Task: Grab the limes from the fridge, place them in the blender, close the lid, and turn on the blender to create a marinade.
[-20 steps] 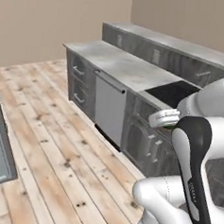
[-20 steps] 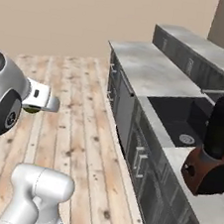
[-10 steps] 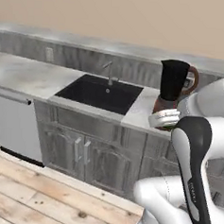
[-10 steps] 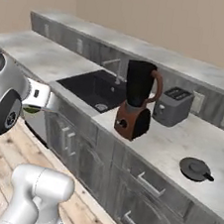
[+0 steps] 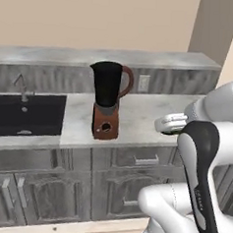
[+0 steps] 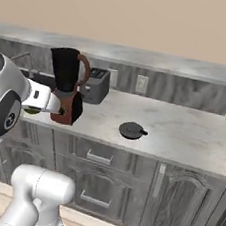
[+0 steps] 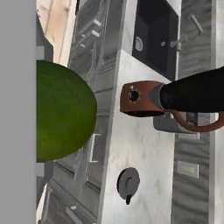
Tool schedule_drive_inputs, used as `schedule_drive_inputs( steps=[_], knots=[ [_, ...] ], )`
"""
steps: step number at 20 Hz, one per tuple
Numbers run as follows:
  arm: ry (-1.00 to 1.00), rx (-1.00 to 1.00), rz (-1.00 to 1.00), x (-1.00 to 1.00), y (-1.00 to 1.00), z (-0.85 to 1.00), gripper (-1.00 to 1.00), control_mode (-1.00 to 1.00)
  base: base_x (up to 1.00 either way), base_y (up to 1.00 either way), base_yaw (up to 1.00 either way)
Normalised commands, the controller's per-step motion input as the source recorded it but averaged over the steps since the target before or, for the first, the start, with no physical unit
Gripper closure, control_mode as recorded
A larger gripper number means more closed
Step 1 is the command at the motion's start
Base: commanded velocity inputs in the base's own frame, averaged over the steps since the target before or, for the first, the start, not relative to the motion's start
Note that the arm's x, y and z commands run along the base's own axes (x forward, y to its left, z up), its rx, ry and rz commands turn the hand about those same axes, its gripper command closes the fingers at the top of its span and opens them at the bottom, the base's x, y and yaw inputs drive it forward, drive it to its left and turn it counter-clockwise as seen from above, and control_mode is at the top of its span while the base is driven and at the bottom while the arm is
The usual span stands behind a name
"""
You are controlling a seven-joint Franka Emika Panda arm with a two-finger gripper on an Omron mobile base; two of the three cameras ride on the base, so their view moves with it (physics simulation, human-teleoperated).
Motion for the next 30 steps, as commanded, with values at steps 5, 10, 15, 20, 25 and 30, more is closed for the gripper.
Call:
schedule_drive_inputs(
  steps=[5, 10, 15, 20, 25, 30],
  knots=[
    [0.00, 0.00, 0.00, 0.00, 0.00, 0.00, 1.00, 1.00, 0.56, -0.05, -0.44],
    [0.00, 0.00, 0.00, 0.00, 0.00, 0.00, 1.00, 1.00, 0.70, 0.00, -0.21],
    [0.00, 0.00, 0.00, 0.00, 0.00, 0.00, 1.00, 1.00, 0.51, -0.04, 0.00],
    [0.00, 0.00, 0.00, 0.00, 0.00, 0.00, 1.00, 1.00, 0.52, -0.25, 0.13],
    [0.00, 0.00, 0.00, 0.00, 0.00, 0.00, 1.00, 1.00, 0.41, -0.19, 0.13],
    [0.00, 0.00, 0.00, 0.00, 0.00, 0.00, 1.00, 1.00, 0.02, -0.13, 0.14]
  ],
)
